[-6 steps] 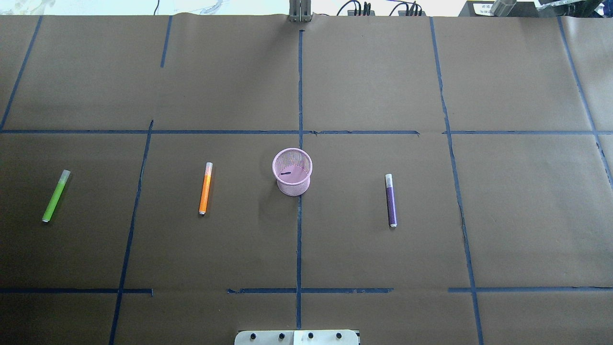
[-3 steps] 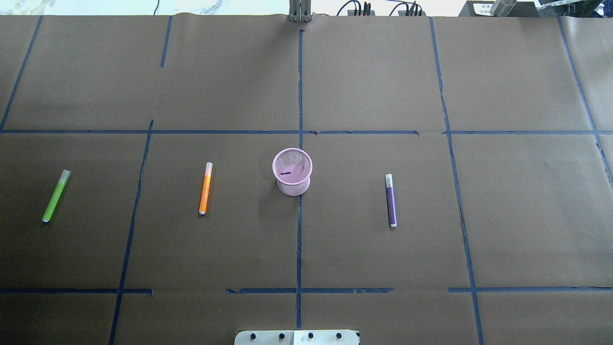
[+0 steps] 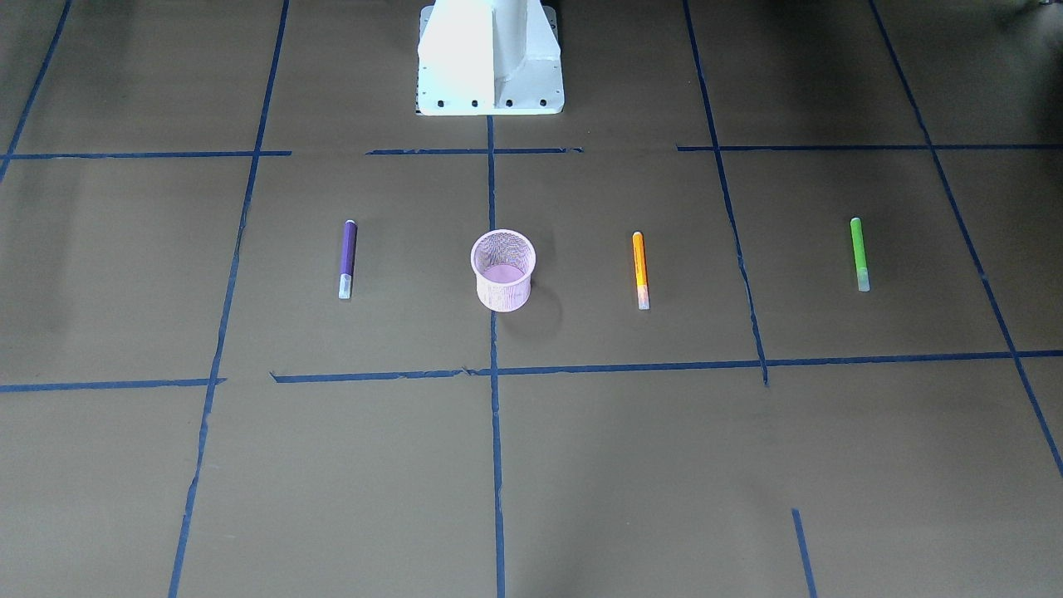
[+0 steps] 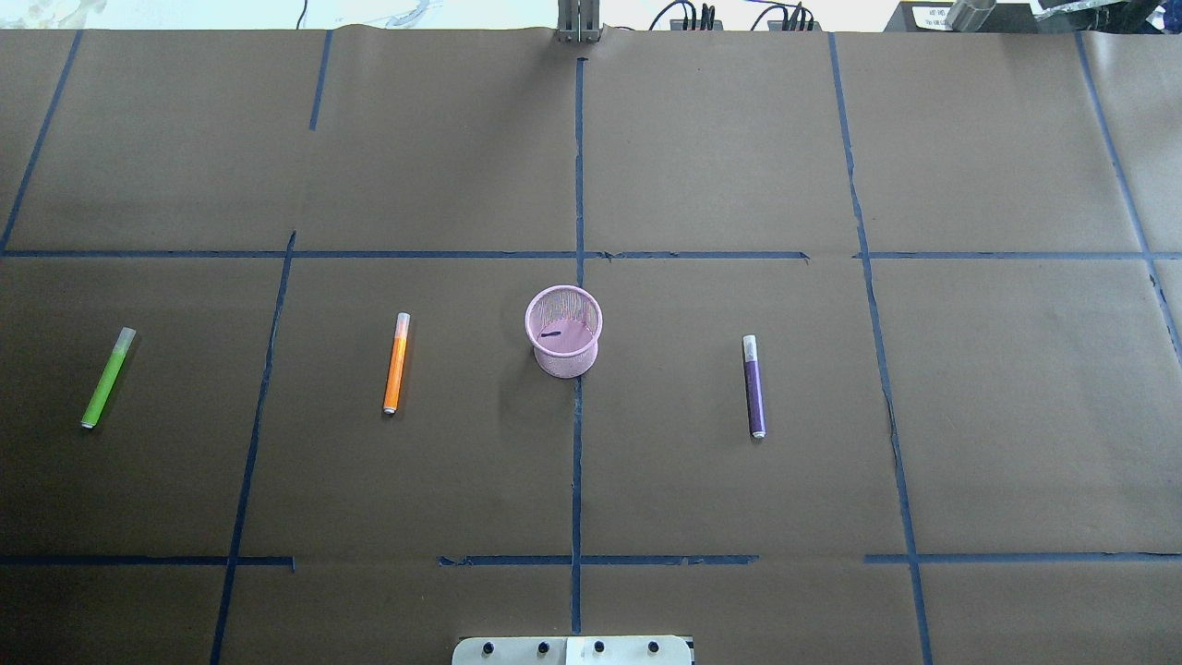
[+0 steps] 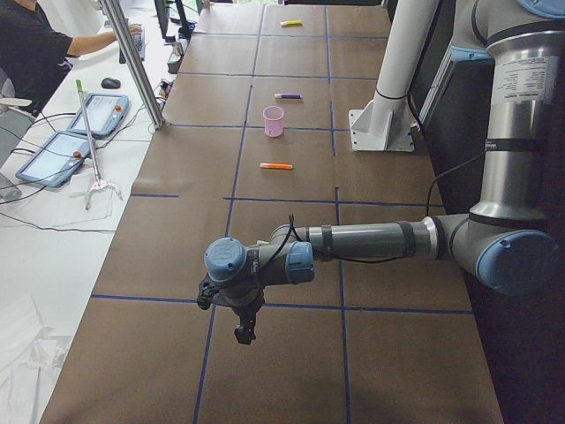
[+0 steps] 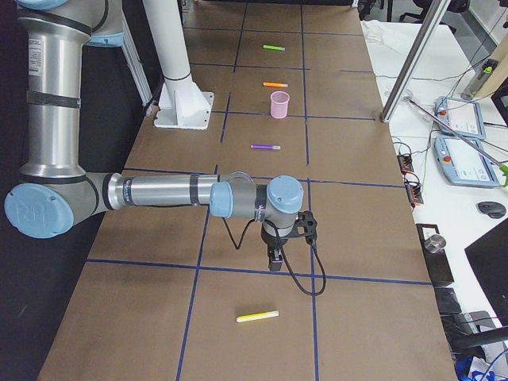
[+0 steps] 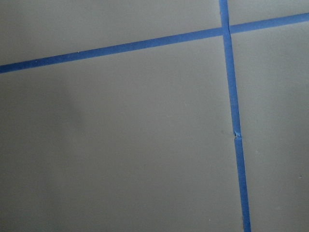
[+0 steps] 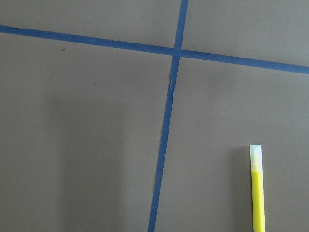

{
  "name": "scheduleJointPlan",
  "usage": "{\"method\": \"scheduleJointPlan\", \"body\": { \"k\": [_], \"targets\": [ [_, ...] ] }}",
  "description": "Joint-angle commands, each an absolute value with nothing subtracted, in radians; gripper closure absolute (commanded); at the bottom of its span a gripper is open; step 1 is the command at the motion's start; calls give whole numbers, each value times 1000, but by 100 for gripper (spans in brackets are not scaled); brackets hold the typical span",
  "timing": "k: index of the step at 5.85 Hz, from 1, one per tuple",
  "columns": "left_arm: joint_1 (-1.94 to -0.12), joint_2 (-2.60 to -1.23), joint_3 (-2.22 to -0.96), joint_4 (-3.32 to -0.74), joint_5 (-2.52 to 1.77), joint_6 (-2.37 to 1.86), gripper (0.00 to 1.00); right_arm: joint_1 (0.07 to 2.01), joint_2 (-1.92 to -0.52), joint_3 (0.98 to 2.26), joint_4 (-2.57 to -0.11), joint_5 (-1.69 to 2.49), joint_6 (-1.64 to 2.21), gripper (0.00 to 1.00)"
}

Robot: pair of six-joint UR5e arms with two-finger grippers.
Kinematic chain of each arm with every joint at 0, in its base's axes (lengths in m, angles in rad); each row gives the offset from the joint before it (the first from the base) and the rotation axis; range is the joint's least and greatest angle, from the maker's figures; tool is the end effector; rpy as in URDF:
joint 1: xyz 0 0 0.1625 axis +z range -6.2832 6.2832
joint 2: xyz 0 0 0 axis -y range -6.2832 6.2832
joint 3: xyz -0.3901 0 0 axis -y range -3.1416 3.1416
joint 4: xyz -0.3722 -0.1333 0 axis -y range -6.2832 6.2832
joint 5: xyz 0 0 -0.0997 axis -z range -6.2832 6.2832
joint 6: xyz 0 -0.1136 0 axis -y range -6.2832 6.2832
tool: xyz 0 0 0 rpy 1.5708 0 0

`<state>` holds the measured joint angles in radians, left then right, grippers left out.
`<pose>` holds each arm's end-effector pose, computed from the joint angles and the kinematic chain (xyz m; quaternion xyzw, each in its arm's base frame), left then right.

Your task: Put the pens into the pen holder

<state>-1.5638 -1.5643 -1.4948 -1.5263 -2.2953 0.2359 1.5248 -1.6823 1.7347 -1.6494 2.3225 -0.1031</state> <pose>-0.0548 -0.4569 0.6803 -0.0186 0.3581 0.0907 0.9291 0.0361 -0.4279 0.6163 -0.0017 -0.3672 -0.0645 0.9279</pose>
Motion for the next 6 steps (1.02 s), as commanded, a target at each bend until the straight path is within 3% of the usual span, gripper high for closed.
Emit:
{"method": "scheduleJointPlan", "body": {
  "k": [1, 4, 6],
  "targets": [
    [-1552, -1616, -1512, -1526, -2298, 128, 0, 1542, -1692, 1736, -1649, 2313, -100, 0],
    [-1242, -1644, -1713, -1540, -2292, -182, 0, 1542, -1704, 1733, -1649, 2309, -106, 0],
    [-1084, -1724, -1735, -1548, -2290, -252, 0, 1540, -1709, 1730, -1649, 2293, -110, 0]
  ]
}}
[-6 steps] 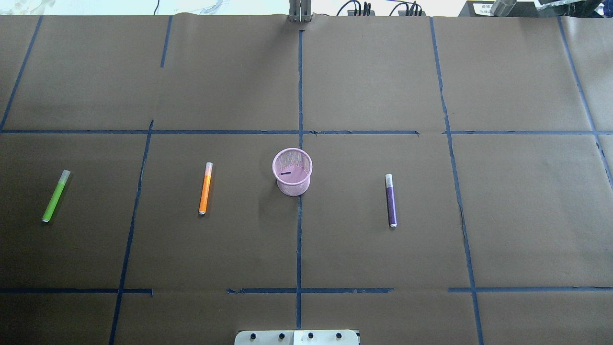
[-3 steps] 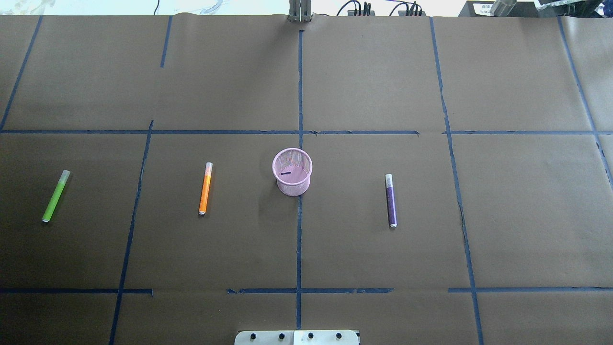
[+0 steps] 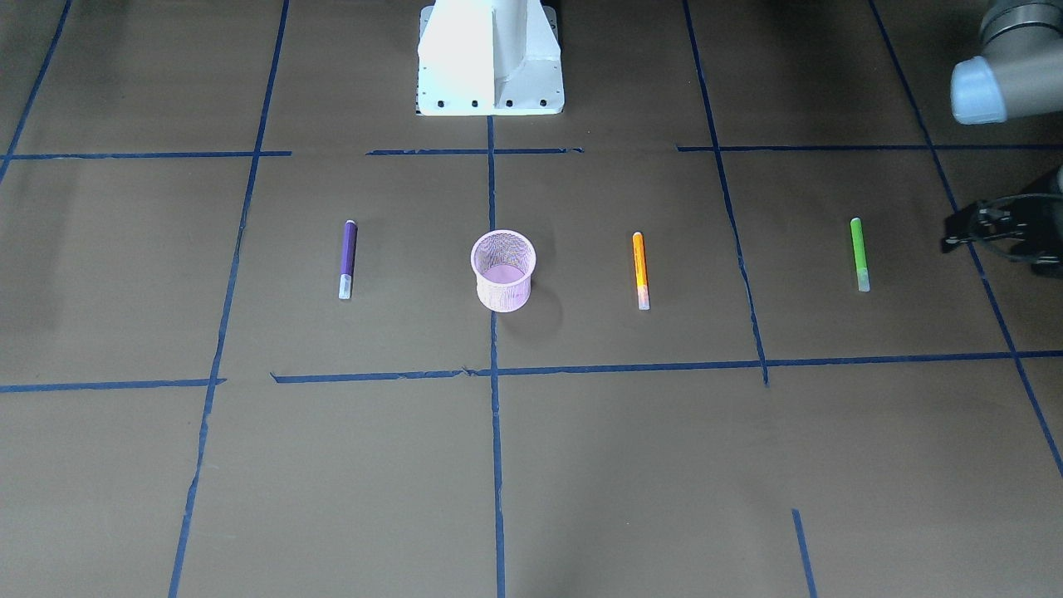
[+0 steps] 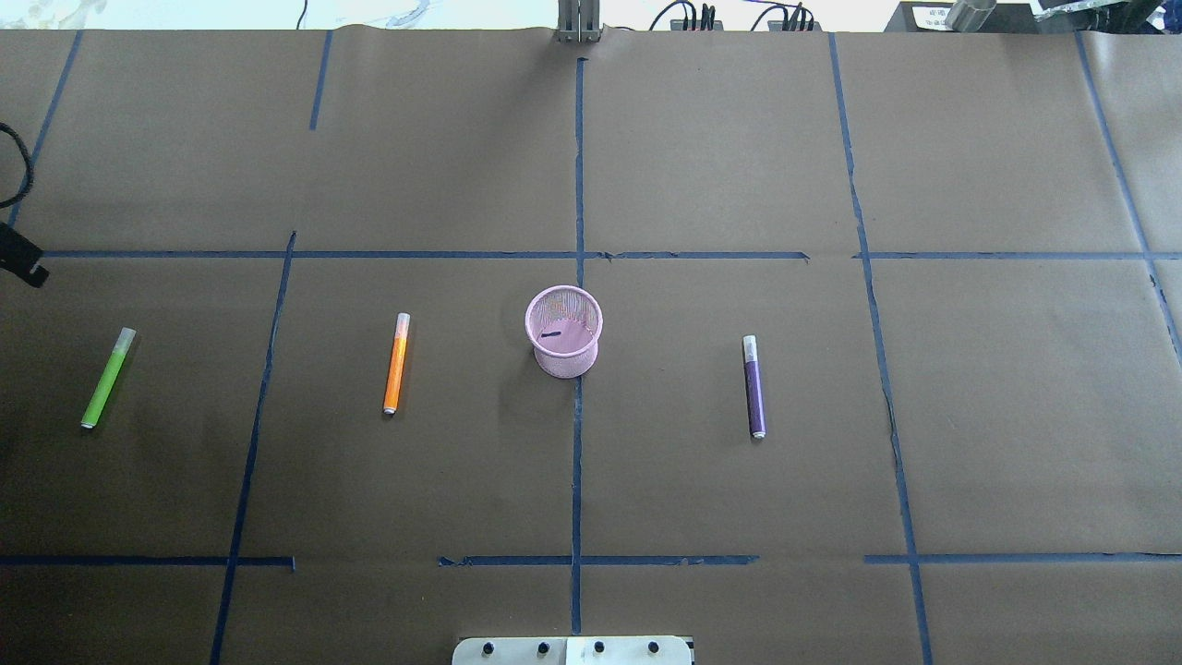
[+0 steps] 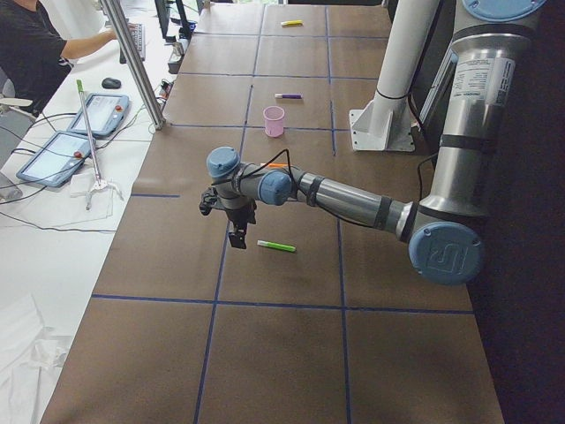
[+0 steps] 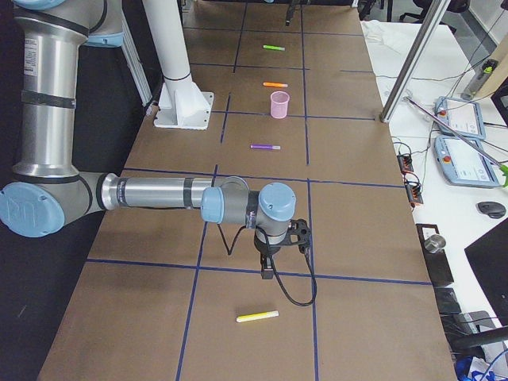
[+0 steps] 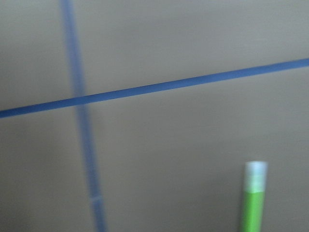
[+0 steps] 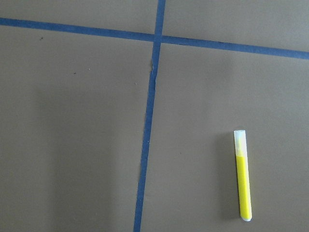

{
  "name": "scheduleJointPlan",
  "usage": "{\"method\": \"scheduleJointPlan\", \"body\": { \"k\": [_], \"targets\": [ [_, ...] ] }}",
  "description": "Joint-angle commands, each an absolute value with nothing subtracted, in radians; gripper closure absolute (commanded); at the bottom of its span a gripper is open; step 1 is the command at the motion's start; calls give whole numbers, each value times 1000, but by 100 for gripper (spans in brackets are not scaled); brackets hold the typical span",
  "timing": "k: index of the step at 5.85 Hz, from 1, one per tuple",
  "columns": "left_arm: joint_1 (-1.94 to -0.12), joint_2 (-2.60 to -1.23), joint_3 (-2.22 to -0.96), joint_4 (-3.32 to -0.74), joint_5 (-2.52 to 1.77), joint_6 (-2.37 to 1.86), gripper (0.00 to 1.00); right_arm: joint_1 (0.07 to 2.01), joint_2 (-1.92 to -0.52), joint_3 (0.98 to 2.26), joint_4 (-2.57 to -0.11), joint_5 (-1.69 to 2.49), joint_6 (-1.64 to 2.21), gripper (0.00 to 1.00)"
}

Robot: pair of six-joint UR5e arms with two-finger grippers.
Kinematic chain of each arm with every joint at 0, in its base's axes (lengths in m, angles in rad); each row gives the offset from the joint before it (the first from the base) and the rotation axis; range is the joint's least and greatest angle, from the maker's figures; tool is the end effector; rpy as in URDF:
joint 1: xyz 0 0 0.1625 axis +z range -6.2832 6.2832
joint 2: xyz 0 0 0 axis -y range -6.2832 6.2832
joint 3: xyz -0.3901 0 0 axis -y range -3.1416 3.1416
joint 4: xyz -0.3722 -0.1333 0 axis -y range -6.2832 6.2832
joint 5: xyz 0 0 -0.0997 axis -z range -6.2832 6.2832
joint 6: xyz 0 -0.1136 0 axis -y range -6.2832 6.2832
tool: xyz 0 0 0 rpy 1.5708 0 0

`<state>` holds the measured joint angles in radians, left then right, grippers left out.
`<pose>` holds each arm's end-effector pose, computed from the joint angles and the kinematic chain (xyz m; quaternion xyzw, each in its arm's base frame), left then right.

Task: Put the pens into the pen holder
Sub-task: 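Lower the left gripper over the green highlighter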

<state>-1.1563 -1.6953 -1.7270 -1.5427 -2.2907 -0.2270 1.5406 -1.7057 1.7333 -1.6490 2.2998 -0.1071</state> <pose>0.1576 -0.5031 0.5043 0.0017 0.3688 0.1311 0.9202 0.0451 -0.4164 0.6284 -0.0099 -0.3570 -0.0551 0.9324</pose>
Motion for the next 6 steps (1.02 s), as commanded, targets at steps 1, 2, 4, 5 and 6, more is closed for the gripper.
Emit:
{"method": "scheduleJointPlan", "body": {
  "k": [1, 2, 4, 5, 6],
  "targets": [
    [-1075, -1698, -1717, -1605, -2290, -249, 0, 1540, -1713, 1680, -1640, 2290, -127, 0],
    [-1075, -1654, -1710, -1679, -2290, -245, 0, 1540, -1724, 1542, -1455, 2287, -126, 0],
    [-1074, -1657, -1691, -1689, -2290, -248, 0, 1539, -1701, 1253, -1112, 2287, -95, 0],
    [-1065, -1660, -1684, -1690, -2290, -250, 0, 1534, -1689, 1200, -1106, 2287, -84, 0],
    [-1063, -1661, -1683, -1689, -2290, -250, 0, 1531, -1680, 1186, -1106, 2287, -86, 0]
  ]
}}
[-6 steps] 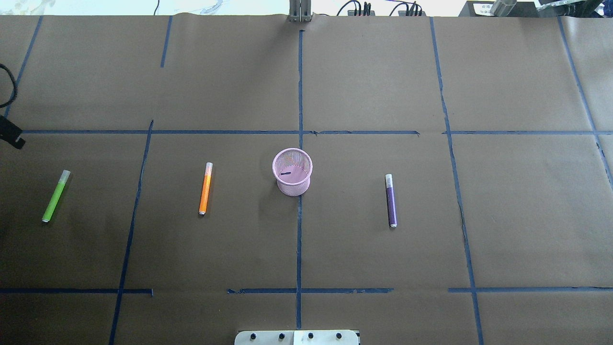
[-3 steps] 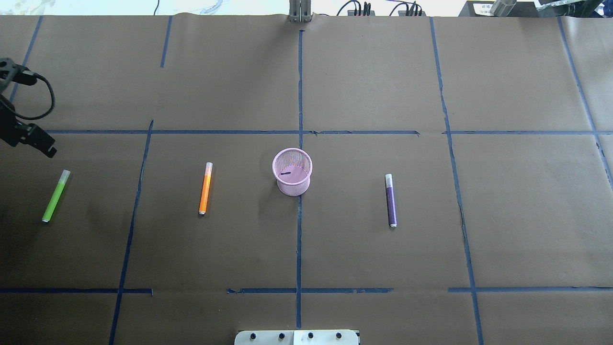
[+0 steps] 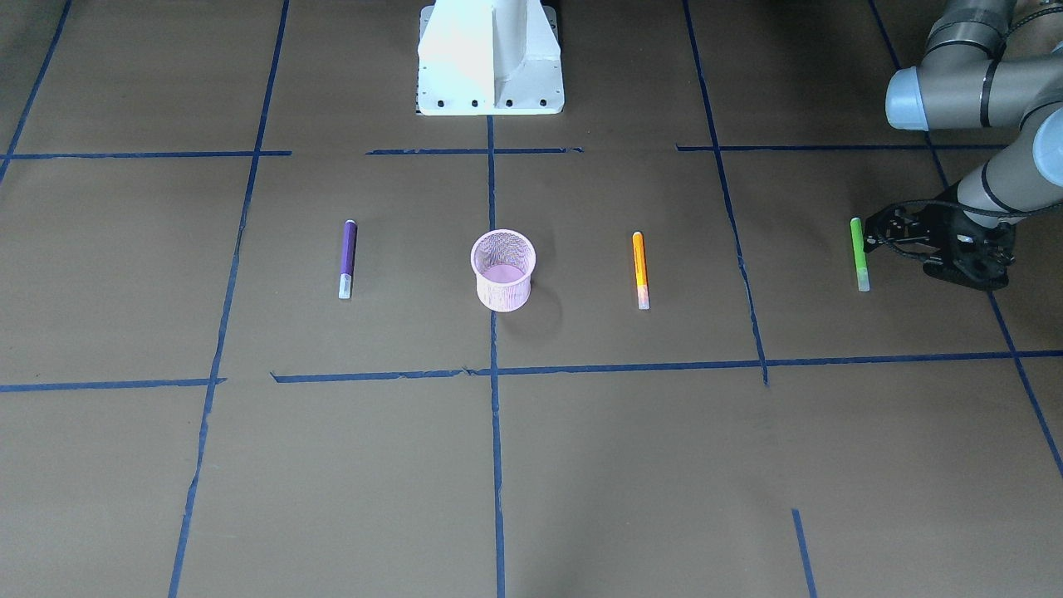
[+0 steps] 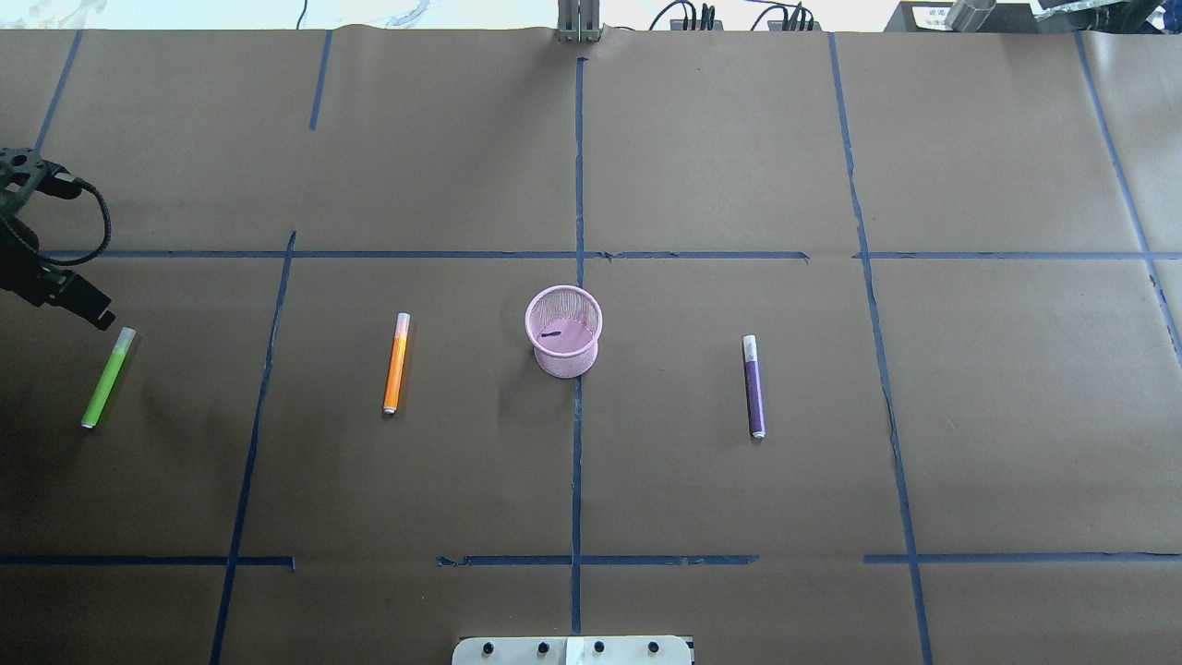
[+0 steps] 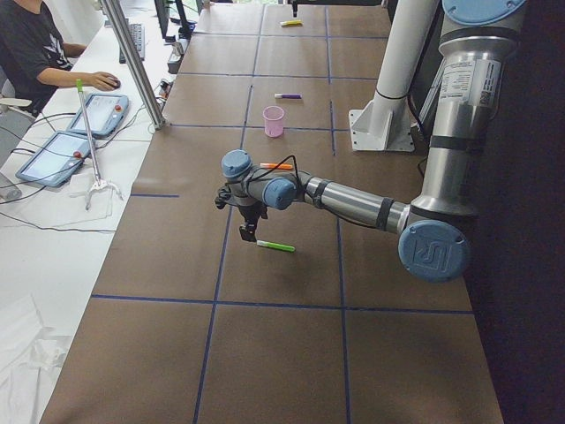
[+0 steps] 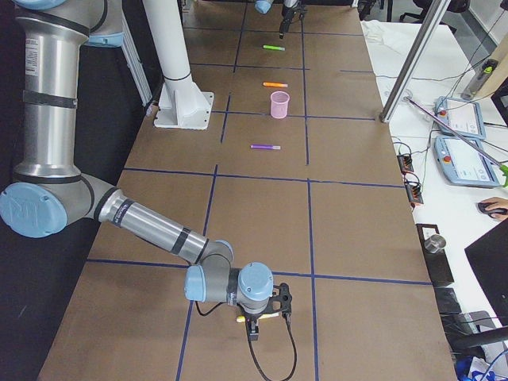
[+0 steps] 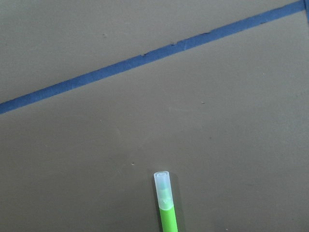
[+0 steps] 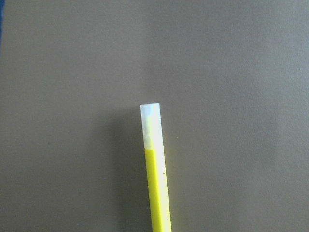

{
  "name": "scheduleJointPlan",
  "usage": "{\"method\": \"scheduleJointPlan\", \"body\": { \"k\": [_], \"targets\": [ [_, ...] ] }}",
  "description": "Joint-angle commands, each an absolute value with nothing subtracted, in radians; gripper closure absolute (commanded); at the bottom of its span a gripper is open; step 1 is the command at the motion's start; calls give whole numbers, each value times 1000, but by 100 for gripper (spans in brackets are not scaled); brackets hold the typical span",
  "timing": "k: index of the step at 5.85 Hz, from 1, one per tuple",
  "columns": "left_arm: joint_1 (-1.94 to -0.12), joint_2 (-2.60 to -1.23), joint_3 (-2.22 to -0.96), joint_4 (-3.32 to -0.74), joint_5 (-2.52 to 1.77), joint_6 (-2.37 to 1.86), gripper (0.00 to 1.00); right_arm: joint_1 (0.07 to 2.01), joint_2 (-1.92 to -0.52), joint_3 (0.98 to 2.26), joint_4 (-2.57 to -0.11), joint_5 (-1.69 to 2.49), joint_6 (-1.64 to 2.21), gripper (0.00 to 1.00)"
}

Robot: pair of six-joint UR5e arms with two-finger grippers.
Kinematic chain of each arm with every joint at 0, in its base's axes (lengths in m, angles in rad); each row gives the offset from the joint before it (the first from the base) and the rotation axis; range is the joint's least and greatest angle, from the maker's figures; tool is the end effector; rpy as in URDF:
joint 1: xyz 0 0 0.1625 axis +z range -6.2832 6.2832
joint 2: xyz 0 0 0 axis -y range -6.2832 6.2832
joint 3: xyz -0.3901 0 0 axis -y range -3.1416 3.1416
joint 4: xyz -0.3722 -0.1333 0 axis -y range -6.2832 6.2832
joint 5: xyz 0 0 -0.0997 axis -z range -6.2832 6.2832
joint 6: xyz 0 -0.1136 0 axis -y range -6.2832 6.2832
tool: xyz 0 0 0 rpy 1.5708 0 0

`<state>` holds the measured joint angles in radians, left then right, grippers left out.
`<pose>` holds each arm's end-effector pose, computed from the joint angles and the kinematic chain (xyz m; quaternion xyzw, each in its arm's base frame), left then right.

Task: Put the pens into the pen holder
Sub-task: 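Lower the left gripper over the green highlighter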

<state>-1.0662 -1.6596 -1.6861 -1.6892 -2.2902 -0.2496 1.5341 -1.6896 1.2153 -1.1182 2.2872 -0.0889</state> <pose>0.2006 -0.4841 0.5251 0.0118 0.3784 0.1735 0.9092 0.0446 -0.3846 0.8077 -0.0010 -0.3507 -0.0550 0.9349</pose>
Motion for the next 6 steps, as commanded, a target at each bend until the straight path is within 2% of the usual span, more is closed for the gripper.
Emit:
{"method": "scheduleJointPlan", "body": {
  "k": [1, 6],
  "targets": [
    [-1057, -1664, -1683, -1689, -2290, -255, 0, 1522, -1678, 1180, -1106, 2289, -84, 0],
    [-1011, -1657, -1505, -1897, -2266, -258, 0, 1496, -1672, 1184, -1086, 2295, -77, 0]
  ]
}}
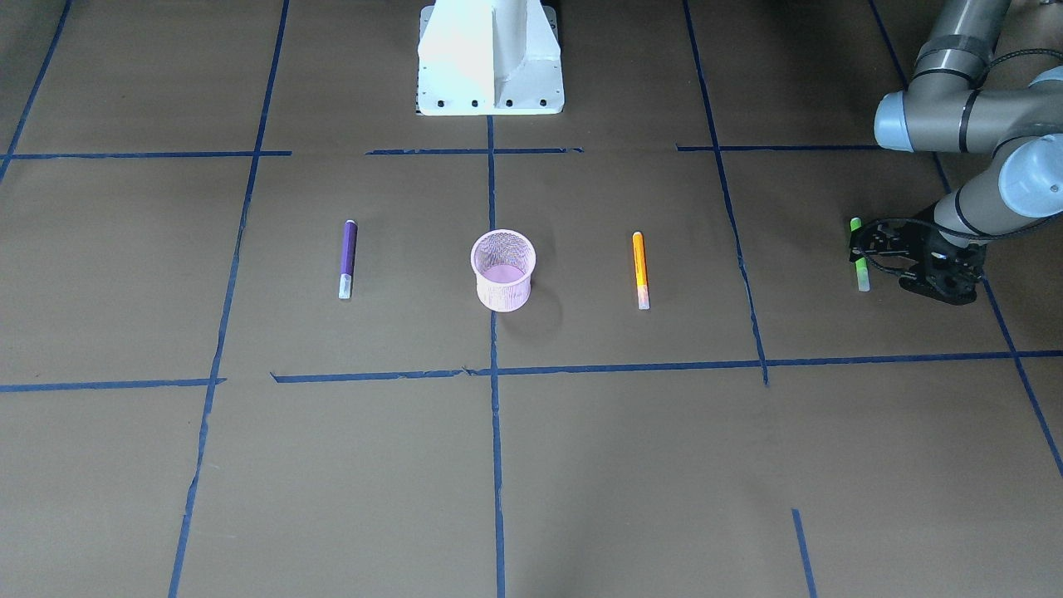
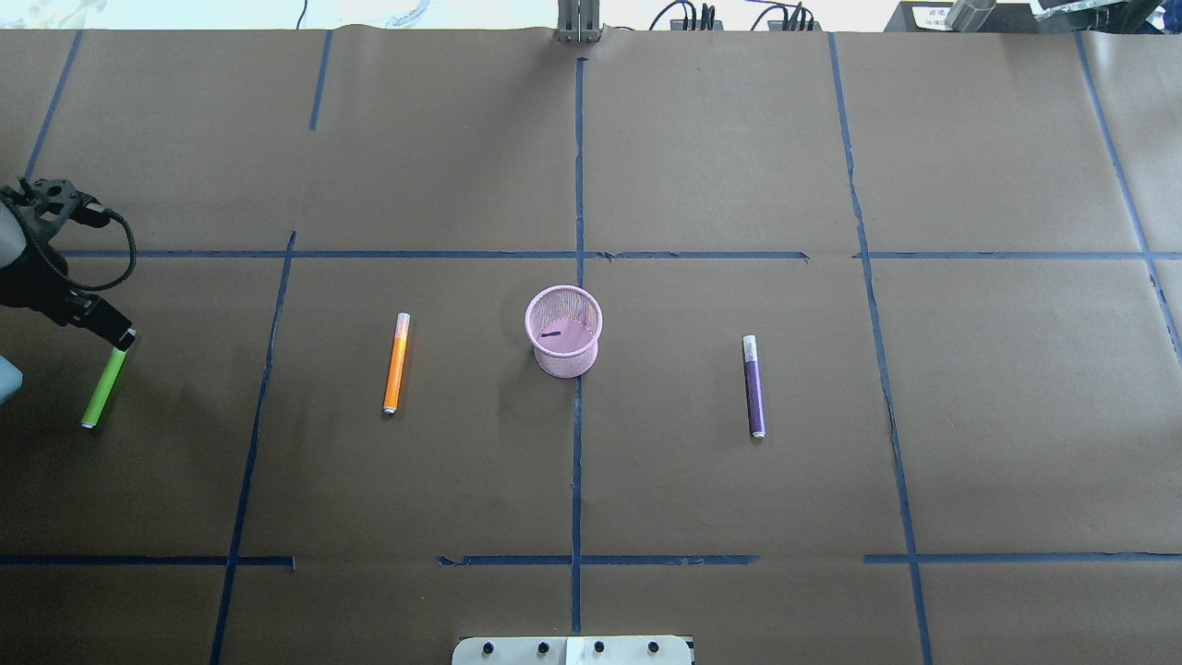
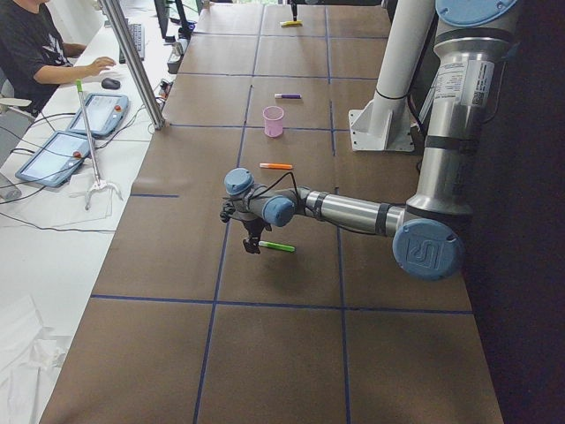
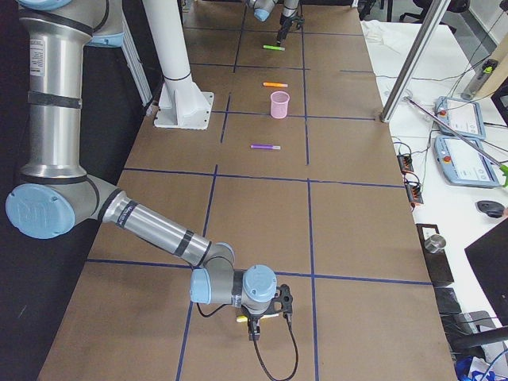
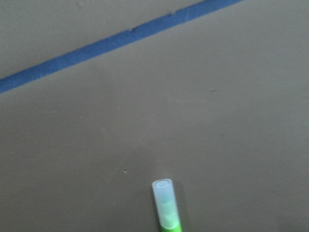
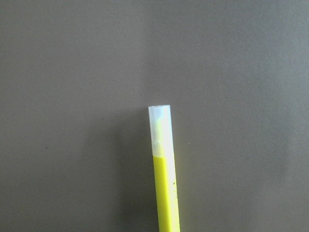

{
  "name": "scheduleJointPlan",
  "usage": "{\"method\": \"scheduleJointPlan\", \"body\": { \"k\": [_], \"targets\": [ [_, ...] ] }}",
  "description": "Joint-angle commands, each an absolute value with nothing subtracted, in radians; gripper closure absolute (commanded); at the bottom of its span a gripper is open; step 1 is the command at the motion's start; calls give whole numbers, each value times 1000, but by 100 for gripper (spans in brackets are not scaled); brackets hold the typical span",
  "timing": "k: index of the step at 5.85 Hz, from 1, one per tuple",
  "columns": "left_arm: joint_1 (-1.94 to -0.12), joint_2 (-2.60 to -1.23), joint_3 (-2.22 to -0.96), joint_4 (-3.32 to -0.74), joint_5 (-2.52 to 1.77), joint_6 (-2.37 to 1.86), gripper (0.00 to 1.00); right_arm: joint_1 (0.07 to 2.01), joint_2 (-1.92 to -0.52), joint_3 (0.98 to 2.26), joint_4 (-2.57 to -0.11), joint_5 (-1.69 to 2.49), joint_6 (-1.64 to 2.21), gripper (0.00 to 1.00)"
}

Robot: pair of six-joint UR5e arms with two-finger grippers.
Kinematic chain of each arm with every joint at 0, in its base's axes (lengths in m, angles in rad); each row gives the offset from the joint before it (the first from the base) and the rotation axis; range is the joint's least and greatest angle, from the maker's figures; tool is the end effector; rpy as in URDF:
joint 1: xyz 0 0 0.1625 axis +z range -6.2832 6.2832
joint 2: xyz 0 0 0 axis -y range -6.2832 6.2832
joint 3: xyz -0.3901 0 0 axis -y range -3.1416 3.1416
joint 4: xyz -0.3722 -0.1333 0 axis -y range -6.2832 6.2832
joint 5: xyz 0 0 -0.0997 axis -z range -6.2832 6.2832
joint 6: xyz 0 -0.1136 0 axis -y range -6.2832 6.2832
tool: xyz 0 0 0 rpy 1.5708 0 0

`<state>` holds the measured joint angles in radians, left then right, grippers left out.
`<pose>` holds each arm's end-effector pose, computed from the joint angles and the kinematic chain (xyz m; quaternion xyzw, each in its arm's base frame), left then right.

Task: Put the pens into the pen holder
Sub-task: 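Lower the left gripper over the green highlighter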

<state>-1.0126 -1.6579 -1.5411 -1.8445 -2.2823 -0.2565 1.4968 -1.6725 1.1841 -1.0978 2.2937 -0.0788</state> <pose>0.2294 -0.4790 0.5787 0.0057 0.3766 0.1957 0.9054 0.0293 -0.3907 0.8119 -0.0064 -0.3536 -0.0687 0.9328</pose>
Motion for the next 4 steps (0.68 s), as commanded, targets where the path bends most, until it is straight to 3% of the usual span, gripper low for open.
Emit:
{"method": "scheduleJointPlan", "body": {
  "k": [1, 4],
  "targets": [
    [-1011, -1658, -1508, -1935, -2264, -291, 0, 1494, -1672, 1184, -1085, 2295, -75, 0],
    [-965, -1655, -1512, -2006, -2221, -466, 0, 1494, -1672, 1186, -1083, 2295, -74, 0]
  ]
}}
